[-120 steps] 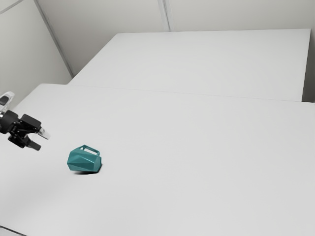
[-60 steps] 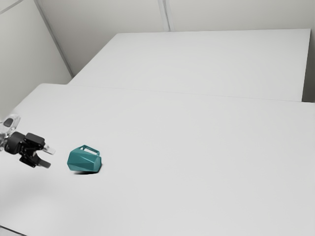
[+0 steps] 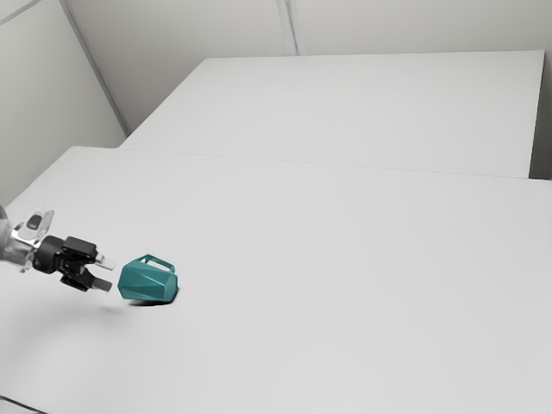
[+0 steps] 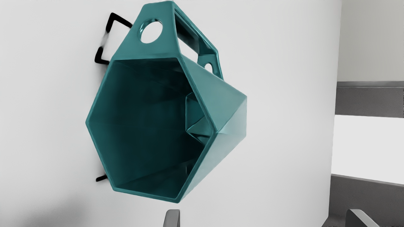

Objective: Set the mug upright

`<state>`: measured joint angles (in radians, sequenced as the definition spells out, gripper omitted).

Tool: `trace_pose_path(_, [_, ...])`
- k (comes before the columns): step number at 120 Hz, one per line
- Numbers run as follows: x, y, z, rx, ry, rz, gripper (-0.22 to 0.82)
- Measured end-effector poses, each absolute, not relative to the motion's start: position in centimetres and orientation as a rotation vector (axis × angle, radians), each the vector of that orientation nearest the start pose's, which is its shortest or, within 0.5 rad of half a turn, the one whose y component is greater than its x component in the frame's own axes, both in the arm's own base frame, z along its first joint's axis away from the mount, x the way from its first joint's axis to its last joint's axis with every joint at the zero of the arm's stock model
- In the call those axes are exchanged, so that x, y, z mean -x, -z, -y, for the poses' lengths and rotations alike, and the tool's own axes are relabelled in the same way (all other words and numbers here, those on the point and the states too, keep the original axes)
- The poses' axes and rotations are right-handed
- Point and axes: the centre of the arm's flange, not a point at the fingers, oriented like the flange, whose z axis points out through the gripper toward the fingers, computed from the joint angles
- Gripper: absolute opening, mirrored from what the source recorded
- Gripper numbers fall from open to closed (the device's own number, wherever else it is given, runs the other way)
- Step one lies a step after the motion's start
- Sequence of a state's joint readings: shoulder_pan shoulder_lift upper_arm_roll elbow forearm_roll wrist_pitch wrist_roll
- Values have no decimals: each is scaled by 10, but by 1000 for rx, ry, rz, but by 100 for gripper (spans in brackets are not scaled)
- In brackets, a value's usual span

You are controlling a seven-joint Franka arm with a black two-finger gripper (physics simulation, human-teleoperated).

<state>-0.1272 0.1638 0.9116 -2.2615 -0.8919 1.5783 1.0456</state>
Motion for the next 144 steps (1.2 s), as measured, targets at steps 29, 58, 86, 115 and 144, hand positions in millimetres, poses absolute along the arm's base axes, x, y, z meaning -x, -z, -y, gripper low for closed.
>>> trace_pose_path(29, [-406,-295,-273,-2139,-208,-107,56])
trace_pose_path(58, [-424,-289,-278,-2131,-227,-36,56])
trace_pose_path(86, [-437,-273,-272,-2102,-227,4,56])
trace_pose_path(115, [-447,-263,-258,-2066,-236,37,46])
trace_pose_path(144, [-453,-260,-248,-2044,-247,68,26])
